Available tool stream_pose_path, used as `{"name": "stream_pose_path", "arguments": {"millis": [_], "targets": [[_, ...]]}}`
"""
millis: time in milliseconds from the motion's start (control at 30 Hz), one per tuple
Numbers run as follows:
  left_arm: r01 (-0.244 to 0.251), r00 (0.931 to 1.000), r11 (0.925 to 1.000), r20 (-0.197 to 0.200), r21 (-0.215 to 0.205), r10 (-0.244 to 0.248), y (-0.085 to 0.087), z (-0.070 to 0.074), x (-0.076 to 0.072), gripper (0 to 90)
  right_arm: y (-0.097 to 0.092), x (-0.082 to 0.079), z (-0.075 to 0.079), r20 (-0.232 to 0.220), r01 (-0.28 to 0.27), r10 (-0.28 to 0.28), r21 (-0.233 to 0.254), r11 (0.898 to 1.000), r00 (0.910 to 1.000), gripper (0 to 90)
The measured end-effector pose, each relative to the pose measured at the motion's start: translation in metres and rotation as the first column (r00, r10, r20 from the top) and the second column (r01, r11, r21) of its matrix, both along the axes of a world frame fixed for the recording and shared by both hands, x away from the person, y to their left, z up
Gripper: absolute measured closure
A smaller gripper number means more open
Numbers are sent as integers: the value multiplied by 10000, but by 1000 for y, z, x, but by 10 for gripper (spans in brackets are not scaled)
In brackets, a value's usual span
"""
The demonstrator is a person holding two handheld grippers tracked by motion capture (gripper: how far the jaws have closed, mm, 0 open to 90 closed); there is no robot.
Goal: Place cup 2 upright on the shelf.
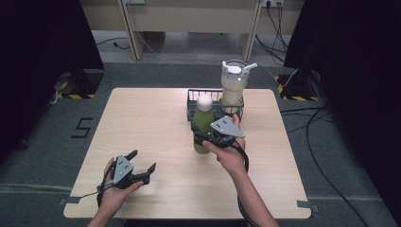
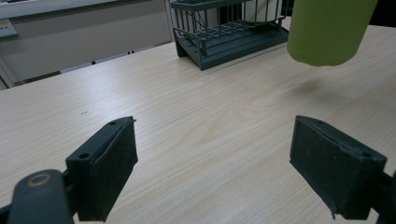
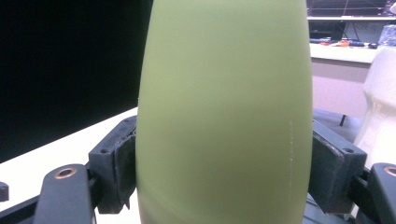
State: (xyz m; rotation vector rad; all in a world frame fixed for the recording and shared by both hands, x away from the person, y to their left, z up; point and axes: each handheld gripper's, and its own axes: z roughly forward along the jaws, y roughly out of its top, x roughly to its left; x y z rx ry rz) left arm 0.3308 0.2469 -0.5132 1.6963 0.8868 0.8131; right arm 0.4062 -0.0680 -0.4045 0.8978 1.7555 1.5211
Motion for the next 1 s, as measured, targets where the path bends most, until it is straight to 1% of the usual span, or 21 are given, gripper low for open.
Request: {"name": "stream_pose_path", "arguments": {"millis": [100,367,700,800,933,1000], "targets": [[-19,10000,10000,17,-56,19,0,0,0,138,-2,4,0,-20,146,-146,11,9999,9999,233],[-6,10000,10000,5,-13,6,0,0,0,138,-6,13,3,-3,465,-465,20,9989,9989,234],[-10,10000,10000,0,-18,10,0,0,0,138,-9,23,12,251,824,-823,-47,9966,9963,234],[-23,10000,10000,25,-39,23,0,0,0,138,-9,27,14,240,866,-867,69,9962,9959,234],[-19,10000,10000,14,-33,19,0,0,0,139,-9,30,15,284,1024,-1023,-14,9947,9943,234],[-22,10000,10000,25,-43,22,0,0,0,139,-9,32,14,220,1061,-1061,12,9944,9941,233]]}}
